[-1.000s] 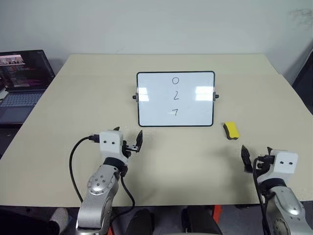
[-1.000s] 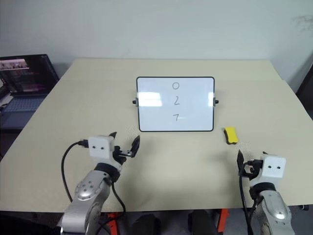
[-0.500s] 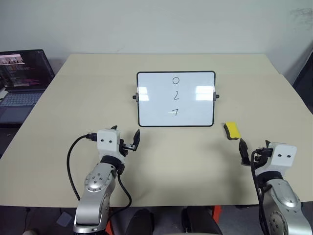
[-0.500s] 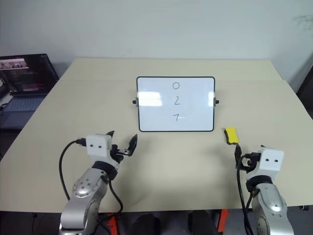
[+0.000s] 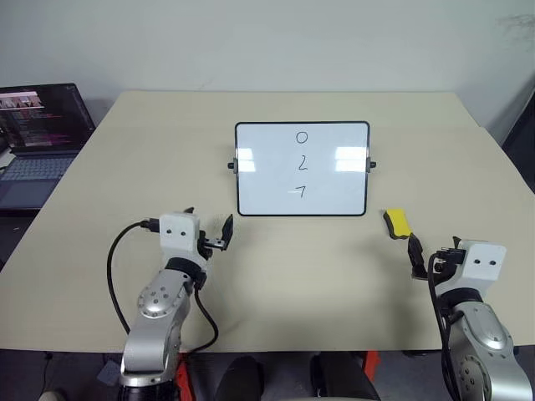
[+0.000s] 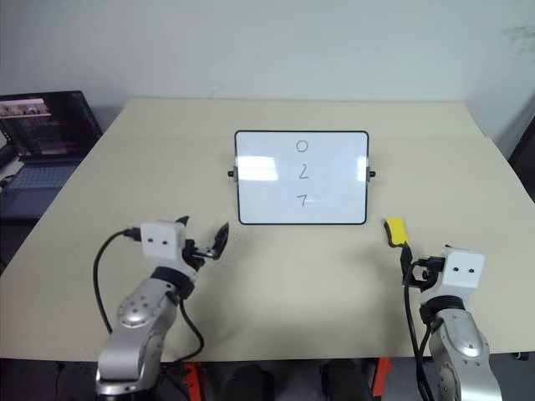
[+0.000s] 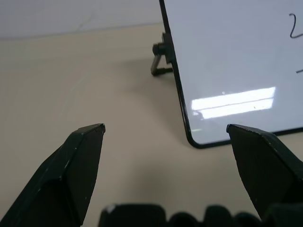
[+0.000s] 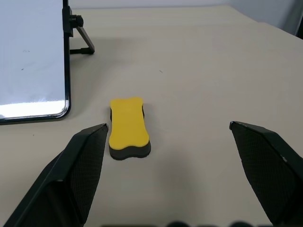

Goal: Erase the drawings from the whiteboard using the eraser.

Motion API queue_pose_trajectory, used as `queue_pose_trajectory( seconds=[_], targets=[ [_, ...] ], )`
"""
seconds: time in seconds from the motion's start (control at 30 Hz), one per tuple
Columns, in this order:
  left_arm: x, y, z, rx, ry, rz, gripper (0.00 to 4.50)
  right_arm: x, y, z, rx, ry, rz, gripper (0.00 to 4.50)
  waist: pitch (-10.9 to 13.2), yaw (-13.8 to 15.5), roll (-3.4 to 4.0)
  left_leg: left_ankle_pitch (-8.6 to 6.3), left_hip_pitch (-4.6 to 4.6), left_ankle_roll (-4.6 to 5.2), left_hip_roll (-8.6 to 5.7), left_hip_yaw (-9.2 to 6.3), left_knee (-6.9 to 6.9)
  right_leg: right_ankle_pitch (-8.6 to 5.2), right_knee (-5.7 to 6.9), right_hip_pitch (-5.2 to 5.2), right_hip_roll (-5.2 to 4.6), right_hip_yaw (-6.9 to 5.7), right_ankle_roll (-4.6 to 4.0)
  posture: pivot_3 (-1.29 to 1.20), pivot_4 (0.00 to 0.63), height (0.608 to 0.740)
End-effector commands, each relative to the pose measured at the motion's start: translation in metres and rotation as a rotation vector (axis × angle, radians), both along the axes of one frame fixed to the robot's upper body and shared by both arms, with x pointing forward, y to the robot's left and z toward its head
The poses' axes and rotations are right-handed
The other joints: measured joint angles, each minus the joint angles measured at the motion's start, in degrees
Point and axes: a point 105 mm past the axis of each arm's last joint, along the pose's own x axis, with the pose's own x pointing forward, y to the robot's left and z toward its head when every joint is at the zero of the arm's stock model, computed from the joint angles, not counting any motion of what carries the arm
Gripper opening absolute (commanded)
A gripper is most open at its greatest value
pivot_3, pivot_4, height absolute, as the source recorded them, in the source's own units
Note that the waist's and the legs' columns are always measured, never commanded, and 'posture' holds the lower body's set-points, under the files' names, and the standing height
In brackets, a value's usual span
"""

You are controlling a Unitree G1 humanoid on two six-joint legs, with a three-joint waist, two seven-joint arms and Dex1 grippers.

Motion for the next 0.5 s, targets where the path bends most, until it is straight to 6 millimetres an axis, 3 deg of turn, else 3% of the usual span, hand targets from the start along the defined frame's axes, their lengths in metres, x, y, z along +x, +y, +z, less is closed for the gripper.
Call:
queue_pose_trajectory(
  seconds=[0.03, 0.27, 0.5],
  targets=[
    [0.007, 0.003, 0.031, -0.007, -0.057, -0.088, 4.5, 0.005, 0.005, 0.023, 0.024, -0.06, 0.029, 4.49, 0.0, -0.1, 0.0, 0.0, 0.02, 0.0, 0.0, 0.0, 0.0, 0.01, 0.01, 0.0, 0.0, 0.0, -0.01, 0.0, 0.15, 0.74],
    [0.014, -0.022, 0.063, -0.024, -0.014, -0.39, 4.5, 0.029, 0.014, 0.044, 0.051, -0.064, 0.076, 4.49, 0.0, -0.1, 0.0, 0.0, -0.01, -0.01, -0.03, -0.02, -0.02, 0.07, -0.01, -0.02, 0.0, -0.02, -0.11, 0.0, 0.15, 0.74],
    [-0.008, -0.052, 0.06, -0.003, 0.135, -0.702, 4.5, 0.049, 0.02, 0.029, 0.001, 0.053, 0.104, 4.49, 0.0, -0.2, 0.0, 0.01, -0.09, -0.02, -0.03, -0.01, -0.04, 0.06, -0.06, -0.09, -0.01, 0.0, -0.11, 0.0, 0.15, 0.74]
  ],
)
